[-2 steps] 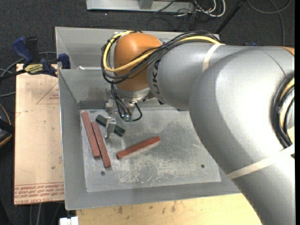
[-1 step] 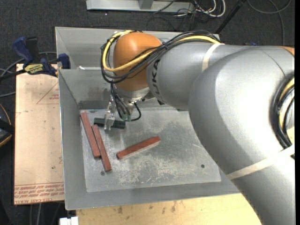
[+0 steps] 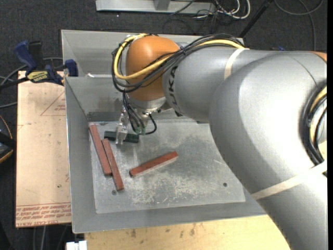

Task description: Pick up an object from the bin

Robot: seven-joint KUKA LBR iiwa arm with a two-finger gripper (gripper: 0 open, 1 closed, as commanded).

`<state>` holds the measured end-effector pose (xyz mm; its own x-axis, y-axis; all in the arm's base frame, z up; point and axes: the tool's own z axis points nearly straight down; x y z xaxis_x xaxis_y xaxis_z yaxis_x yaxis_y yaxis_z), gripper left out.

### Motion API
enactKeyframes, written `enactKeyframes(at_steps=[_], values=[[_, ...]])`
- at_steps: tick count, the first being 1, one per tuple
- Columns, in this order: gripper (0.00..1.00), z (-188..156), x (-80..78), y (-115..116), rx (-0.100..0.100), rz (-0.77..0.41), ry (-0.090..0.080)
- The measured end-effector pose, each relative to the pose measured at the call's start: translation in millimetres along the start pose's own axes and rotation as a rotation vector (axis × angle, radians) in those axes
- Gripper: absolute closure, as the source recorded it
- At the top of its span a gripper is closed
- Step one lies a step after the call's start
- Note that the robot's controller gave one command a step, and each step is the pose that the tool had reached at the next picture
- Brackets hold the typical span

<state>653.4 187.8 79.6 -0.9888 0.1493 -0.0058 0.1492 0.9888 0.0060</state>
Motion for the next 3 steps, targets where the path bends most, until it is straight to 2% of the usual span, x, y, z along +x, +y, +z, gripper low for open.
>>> enactKeyframes(at_steps=[3], values=[[1.0,-23.4,2.4,-1.7,0.007,0.0,0.01]])
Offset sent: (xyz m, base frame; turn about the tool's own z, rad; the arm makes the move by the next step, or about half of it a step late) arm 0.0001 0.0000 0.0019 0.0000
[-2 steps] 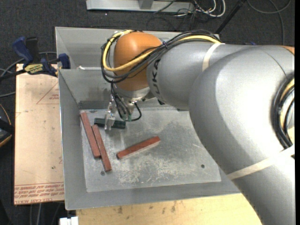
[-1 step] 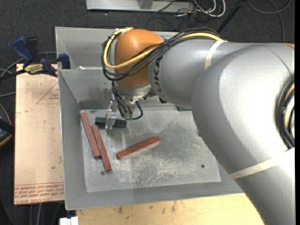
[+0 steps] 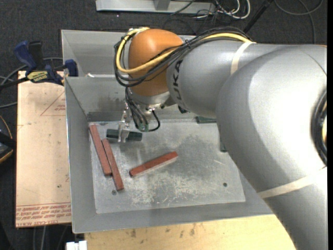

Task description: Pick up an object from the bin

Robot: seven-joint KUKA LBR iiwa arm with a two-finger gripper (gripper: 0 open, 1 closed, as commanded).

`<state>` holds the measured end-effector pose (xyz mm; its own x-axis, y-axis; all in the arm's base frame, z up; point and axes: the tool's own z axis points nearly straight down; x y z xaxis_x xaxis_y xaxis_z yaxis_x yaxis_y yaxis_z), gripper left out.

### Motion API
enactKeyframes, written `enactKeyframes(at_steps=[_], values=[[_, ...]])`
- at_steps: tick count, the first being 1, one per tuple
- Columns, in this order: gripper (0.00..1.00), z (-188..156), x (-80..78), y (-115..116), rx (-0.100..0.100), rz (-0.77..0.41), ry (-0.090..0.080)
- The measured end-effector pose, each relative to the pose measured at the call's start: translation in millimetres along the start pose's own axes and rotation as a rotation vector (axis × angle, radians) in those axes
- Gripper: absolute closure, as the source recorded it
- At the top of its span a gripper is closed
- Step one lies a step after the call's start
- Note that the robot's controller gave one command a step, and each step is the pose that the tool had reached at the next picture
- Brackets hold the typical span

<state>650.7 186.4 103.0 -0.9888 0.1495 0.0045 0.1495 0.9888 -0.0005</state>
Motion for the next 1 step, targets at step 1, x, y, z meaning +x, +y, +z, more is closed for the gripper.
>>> enactKeyframes(at_steps=[1], values=[[1.0,-23.5,0.5,-0.2,0.001,0.0,0.002]])
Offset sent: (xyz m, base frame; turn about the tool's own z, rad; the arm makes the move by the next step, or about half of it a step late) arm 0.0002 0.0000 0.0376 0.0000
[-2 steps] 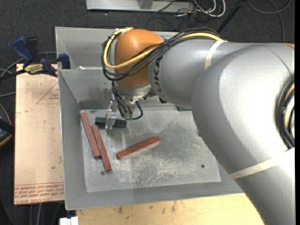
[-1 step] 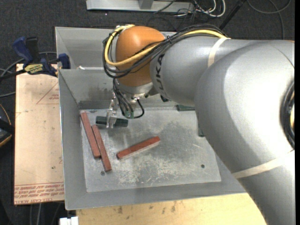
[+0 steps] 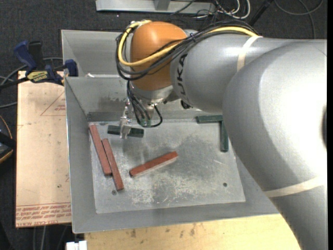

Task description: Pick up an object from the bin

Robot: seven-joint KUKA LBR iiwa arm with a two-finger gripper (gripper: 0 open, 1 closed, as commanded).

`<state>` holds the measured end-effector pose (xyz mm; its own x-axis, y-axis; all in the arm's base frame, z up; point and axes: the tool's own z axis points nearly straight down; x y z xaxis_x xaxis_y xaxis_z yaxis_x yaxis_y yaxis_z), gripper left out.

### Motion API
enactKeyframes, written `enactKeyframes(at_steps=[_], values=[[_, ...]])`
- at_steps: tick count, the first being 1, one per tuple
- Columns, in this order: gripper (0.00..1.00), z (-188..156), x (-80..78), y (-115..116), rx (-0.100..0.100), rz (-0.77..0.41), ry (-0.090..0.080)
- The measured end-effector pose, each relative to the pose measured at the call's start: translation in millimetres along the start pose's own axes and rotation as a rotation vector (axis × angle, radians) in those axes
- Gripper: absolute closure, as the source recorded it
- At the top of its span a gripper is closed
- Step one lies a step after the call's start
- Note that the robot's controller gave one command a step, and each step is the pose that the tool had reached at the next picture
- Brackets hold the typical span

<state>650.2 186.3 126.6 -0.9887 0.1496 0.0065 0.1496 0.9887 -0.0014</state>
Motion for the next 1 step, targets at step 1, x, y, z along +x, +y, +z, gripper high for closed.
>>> enactKeyframes(at_steps=[1], values=[[1.0,-23.8,-1.1,0.5,-0.002,0.0,-0.005]])
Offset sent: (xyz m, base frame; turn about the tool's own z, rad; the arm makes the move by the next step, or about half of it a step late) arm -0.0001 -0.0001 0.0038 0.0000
